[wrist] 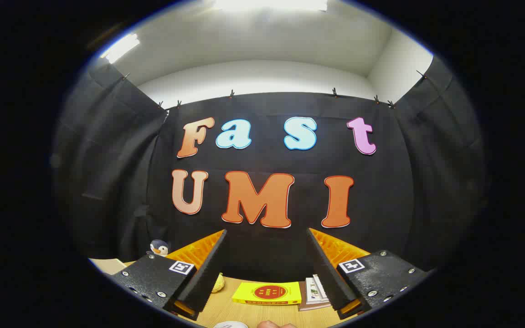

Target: Open the storage box then place both shoes into the box .Put the left shoe in first, then the right shoe, with the right side of both shoes facing outward in a uniform manner.

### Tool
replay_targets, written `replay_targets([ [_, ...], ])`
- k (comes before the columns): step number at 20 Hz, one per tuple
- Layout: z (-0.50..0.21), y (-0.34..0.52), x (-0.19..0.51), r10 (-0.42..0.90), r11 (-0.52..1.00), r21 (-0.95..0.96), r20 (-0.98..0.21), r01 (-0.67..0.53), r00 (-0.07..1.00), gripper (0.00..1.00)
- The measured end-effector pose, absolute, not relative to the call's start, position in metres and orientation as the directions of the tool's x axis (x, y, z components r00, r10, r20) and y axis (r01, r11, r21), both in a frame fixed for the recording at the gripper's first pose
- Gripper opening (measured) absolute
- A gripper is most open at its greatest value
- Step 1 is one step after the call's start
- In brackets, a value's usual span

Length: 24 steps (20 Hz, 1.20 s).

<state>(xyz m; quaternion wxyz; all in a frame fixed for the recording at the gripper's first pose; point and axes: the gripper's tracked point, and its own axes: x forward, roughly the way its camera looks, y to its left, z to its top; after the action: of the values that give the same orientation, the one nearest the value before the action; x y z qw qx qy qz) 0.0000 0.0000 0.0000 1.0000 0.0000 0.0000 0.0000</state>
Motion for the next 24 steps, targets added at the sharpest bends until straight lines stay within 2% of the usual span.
replay_targets([
  [18,-0.004,0.036,-0.003,0.062,0.998,-0.01,-0.018,-0.062,0.998,0.99],
  [24,-0.023,0.06,-0.01,0.116,0.993,0.004,-0.066,-0.116,0.991,0.99],
])
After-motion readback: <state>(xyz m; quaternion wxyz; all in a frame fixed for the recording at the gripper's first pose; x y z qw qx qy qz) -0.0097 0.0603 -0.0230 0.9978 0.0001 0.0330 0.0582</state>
